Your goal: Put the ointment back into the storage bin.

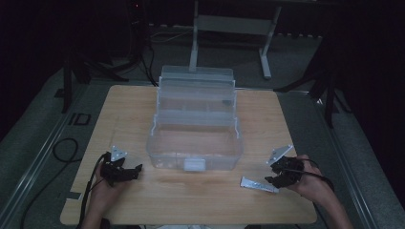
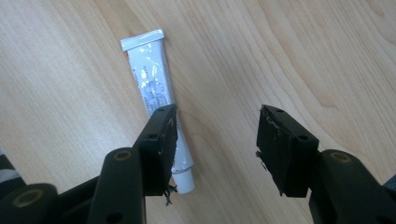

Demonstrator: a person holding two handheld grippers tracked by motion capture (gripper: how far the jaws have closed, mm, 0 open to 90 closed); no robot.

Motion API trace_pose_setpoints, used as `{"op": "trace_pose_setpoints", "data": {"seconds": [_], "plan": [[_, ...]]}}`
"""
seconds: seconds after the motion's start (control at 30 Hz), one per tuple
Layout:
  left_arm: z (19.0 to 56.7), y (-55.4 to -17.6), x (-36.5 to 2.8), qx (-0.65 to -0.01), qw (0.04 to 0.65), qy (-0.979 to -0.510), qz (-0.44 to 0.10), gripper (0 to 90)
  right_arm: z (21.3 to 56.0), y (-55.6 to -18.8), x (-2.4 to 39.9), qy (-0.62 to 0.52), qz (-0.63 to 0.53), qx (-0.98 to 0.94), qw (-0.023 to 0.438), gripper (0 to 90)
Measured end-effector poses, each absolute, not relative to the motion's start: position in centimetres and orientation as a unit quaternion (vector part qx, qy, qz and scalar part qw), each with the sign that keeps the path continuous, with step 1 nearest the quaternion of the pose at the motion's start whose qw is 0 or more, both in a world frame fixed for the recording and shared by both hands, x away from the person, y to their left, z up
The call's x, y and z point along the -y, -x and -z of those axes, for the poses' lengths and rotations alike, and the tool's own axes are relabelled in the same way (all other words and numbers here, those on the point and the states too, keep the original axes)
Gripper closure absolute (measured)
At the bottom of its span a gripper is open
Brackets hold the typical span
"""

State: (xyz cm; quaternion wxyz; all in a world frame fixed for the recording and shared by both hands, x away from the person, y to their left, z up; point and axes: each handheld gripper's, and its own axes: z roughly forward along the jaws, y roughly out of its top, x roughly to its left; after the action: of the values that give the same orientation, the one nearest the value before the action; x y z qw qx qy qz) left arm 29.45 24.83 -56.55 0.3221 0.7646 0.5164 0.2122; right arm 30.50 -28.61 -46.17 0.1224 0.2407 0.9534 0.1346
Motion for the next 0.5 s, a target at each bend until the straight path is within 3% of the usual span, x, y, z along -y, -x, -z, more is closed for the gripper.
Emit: {"op": "trace_pose_setpoints", "data": {"seconds": [0.5], "plan": [[56.55,-29.45,-24.83,-0.516,0.322,-0.765,-0.212,14.6,46.52,-30.37,28.08,-0.219,-0.122,-0.963,0.103,47.6]]}}
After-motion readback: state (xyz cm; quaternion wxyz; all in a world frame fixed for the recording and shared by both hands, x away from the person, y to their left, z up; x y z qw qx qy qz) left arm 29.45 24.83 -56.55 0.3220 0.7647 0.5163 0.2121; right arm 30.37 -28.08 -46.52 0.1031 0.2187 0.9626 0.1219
